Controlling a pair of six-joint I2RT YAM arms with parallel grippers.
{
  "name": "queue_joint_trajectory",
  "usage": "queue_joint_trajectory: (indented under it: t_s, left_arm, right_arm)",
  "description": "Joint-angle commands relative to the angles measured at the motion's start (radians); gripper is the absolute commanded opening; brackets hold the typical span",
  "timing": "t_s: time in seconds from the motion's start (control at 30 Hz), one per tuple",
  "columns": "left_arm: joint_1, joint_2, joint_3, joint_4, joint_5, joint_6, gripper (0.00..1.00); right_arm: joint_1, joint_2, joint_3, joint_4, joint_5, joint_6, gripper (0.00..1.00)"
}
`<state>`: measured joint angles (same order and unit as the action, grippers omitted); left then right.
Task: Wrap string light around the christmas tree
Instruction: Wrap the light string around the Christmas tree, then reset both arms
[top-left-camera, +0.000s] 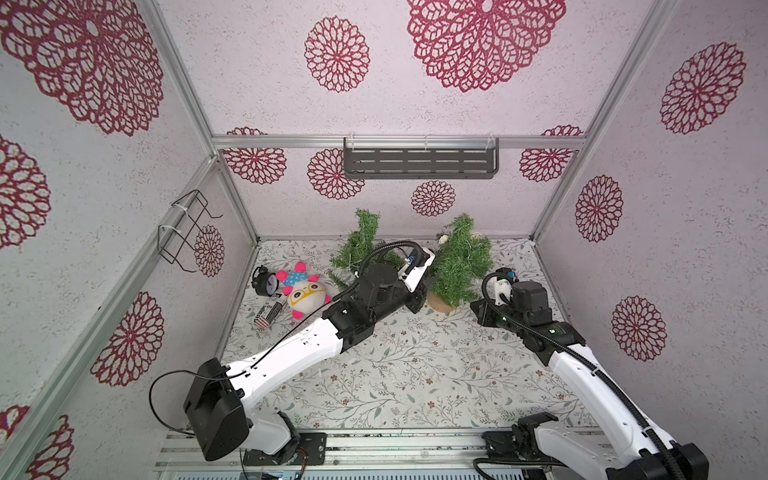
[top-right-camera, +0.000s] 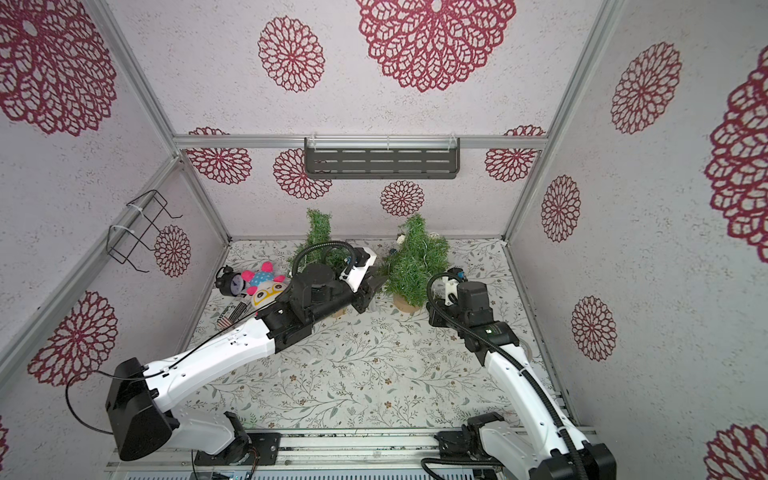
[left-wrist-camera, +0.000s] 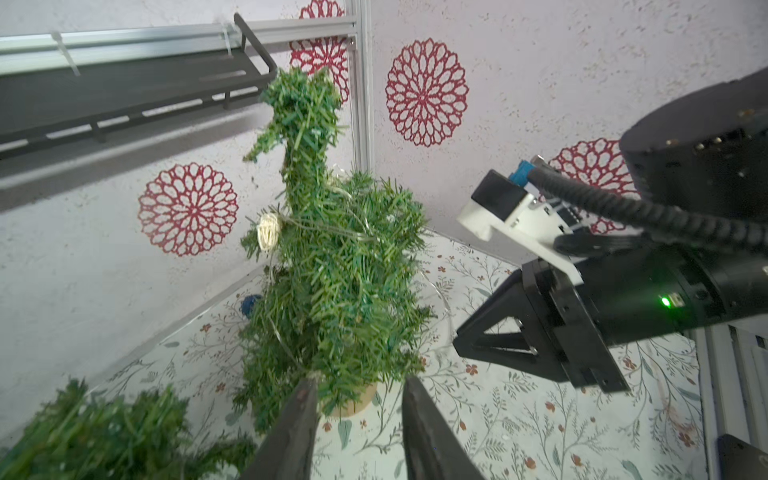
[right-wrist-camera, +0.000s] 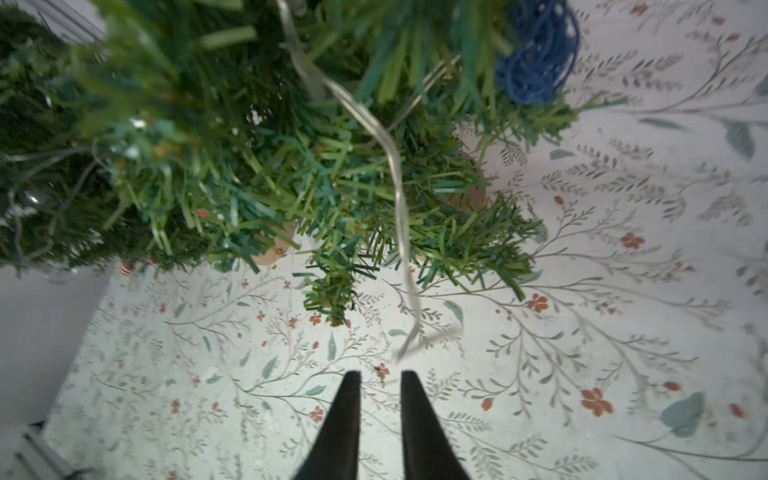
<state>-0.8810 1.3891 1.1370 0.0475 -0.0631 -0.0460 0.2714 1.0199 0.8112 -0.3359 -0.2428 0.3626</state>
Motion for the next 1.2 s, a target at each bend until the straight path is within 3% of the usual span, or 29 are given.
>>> queue_joint_trajectory:
  t_s: [0.0,0.13,0.3,0.7,0.77,0.9,1.07,1.17]
  left_arm:
    - [-0.036,-0.067,-0.054,-0.045,-0.074,-0.050,0.37]
    - [-0.065,-0.141,-0.133,-0.095,-0.148,-0.091,0.37]
    - [-0.076,-0.254,-0.217,-0.206,-0.265,-0.168,0.38]
    - [-0.046,-0.606,-0.396,-0.451,-0.684,-0.242,0.49]
    - [0.014,-0.654,-0.410,-0.473,-0.736,-0.258,0.51]
    - [0.238,-0.709,-0.463,-0.378,-0.750,-0.214,0.56]
    - [0.450,-0.664,-0.634,-0.020,-0.842,-0.066,0.60]
    - [0.565,-0.635,-0.755,0.188,-0.785,-0.022,0.63]
  right_arm:
    - [0.003,-0.021,0.005,-0.008,-0.002,-0.014,0.42]
    - [-0.003,-0.094,0.013,-0.076,0.049,-0.033,0.57]
    - [-0.026,-0.181,0.026,-0.079,0.140,-0.044,0.62]
    - [-0.106,-0.263,-0.260,0.410,0.620,-0.023,0.64]
    - [-0.110,-0.265,-0.312,0.486,0.684,-0.044,0.65]
    - [-0.122,-0.219,-0.400,0.650,0.805,-0.112,0.67]
    - [-0.142,-0.091,-0.499,0.852,0.838,-0.136,0.68]
    - [-0.152,-0.032,-0.568,1.011,0.839,-0.159,0.67]
